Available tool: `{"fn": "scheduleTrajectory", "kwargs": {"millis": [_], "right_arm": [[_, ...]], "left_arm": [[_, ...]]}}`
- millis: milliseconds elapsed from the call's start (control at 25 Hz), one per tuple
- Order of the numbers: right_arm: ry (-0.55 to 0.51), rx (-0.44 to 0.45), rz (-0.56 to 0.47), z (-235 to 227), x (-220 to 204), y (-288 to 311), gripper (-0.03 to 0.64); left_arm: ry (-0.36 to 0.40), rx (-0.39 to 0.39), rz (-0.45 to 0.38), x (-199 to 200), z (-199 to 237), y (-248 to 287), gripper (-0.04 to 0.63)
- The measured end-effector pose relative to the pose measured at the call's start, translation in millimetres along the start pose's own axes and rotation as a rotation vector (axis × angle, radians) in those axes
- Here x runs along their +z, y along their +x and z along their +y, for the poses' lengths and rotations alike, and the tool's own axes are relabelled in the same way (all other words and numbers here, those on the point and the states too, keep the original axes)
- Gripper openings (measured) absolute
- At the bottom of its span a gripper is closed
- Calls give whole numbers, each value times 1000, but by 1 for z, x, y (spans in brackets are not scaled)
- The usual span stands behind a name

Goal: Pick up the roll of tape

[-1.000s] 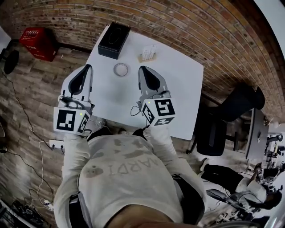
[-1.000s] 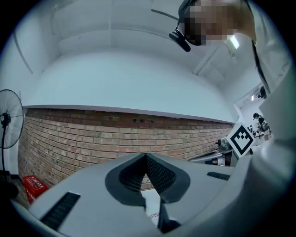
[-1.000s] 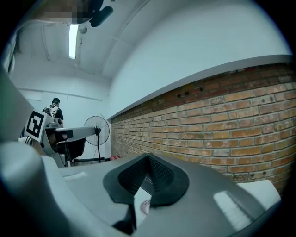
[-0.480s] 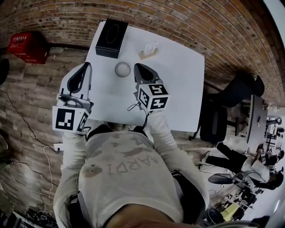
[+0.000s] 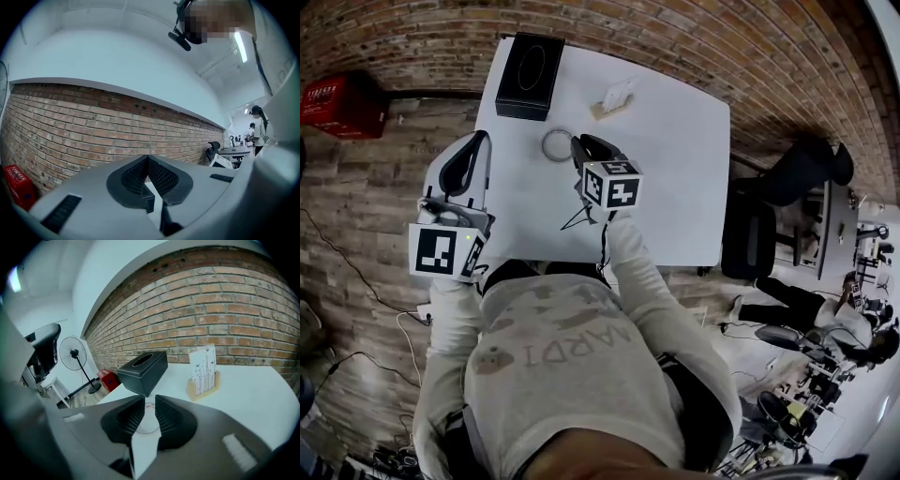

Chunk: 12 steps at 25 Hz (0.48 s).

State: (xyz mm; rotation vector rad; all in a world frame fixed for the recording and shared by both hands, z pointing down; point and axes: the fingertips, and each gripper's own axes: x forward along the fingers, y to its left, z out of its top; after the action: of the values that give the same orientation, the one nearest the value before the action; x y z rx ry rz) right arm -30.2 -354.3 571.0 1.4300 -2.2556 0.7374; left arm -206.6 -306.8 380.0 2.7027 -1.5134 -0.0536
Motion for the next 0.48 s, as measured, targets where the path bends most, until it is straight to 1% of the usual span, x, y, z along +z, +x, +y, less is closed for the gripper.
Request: {"fn": "scheduleTrajectory", "kwargs": {"millis": [200, 480], "right_arm": [[41, -63, 73, -14, -23, 21, 104], [68, -140, 172, -33, -47, 42, 130]], "left_arm": [[-13, -17, 21, -10, 12, 6, 6], [-32, -27, 41, -21, 28, 10, 6]]}}
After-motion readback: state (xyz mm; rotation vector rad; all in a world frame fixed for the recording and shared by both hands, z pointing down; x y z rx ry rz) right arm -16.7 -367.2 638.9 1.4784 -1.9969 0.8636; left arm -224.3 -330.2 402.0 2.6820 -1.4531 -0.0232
